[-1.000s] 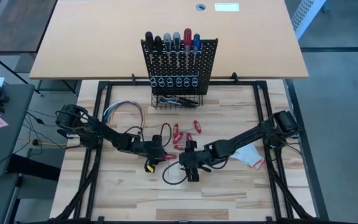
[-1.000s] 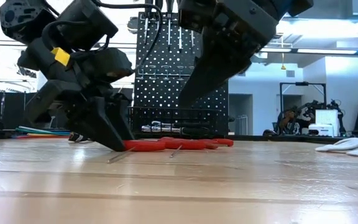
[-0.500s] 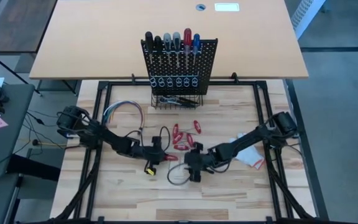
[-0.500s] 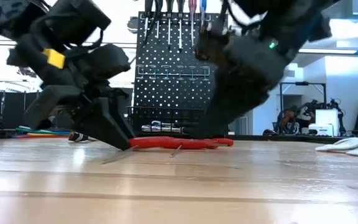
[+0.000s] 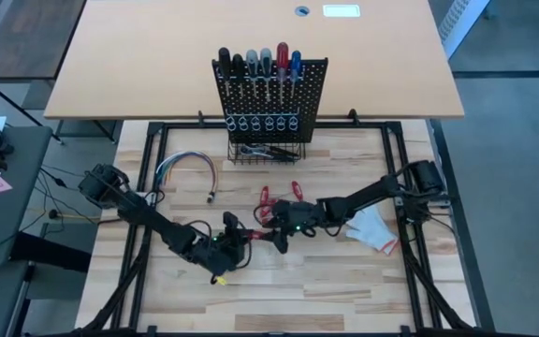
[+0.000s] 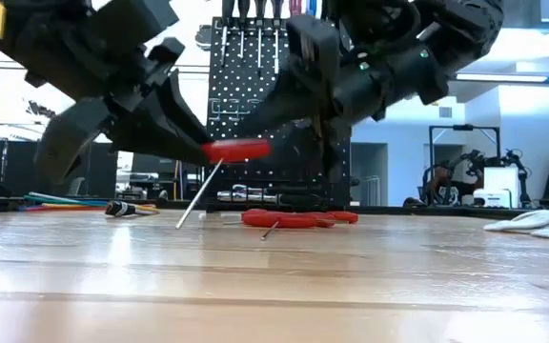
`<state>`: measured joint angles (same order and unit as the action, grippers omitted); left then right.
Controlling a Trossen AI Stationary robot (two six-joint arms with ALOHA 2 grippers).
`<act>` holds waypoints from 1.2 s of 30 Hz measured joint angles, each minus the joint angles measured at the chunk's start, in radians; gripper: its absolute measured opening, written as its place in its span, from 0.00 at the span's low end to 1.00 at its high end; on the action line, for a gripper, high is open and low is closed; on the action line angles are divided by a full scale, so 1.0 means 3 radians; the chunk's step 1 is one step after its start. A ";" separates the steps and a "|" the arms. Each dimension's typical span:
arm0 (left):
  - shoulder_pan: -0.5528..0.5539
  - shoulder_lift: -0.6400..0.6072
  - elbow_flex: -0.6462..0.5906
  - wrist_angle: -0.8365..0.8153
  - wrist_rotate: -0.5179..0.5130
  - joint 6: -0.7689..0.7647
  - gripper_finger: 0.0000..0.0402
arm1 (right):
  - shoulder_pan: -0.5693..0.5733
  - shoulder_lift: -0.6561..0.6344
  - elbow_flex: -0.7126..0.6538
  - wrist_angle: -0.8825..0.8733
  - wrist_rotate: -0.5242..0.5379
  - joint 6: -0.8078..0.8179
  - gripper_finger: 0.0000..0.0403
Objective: Hang tools onto peg board
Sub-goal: Hang the red allen wrench on the pegboard
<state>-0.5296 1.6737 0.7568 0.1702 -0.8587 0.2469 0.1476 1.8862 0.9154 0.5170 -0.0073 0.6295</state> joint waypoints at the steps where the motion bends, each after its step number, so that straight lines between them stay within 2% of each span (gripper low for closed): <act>1: -0.0014 0.0000 0.0009 -0.0005 -0.0032 0.0014 0.17 | -0.0008 -0.0001 0.0001 0.0061 -0.0057 0.0008 0.58; 7: -0.0056 -0.0001 0.0067 0.0007 -0.0104 0.0071 0.17 | -0.0021 0.0000 0.0001 0.0145 -0.0341 0.0085 0.53; 19: -0.0056 -0.0005 0.0067 0.0006 -0.0146 0.0076 0.17 | -0.0026 0.0000 0.0001 0.0112 -0.0391 0.0030 0.22; 23: -0.0057 -0.0005 0.0067 0.0000 -0.0156 0.0059 0.22 | -0.0026 0.0003 -0.0001 0.0086 -0.0320 -0.0145 0.13; 26: -0.0058 -0.0010 0.0070 0.0018 -0.0138 -0.0033 0.29 | -0.0021 -0.0070 0.0002 -0.0055 -0.0270 -0.0285 0.12; 29: -0.0046 -0.0010 0.0069 -0.0067 -0.0144 -0.0179 0.38 | 0.0000 -0.0369 0.0006 -0.0538 0.0035 -0.0503 0.12; 31: -0.0050 -0.0010 0.0069 -0.0163 -0.0150 -0.0291 0.42 | 0.0041 -0.0656 0.0005 -0.0884 0.0426 -0.0685 0.12; 36: -0.0052 -0.0010 0.0069 -0.0286 -0.0148 -0.0452 0.44 | 0.0068 -0.1548 0.0008 -0.1546 0.1321 -0.1122 0.12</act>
<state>-0.5451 1.6707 0.7776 0.0845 -0.9033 0.1113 0.1680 1.4218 0.9176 0.0532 0.3888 0.2928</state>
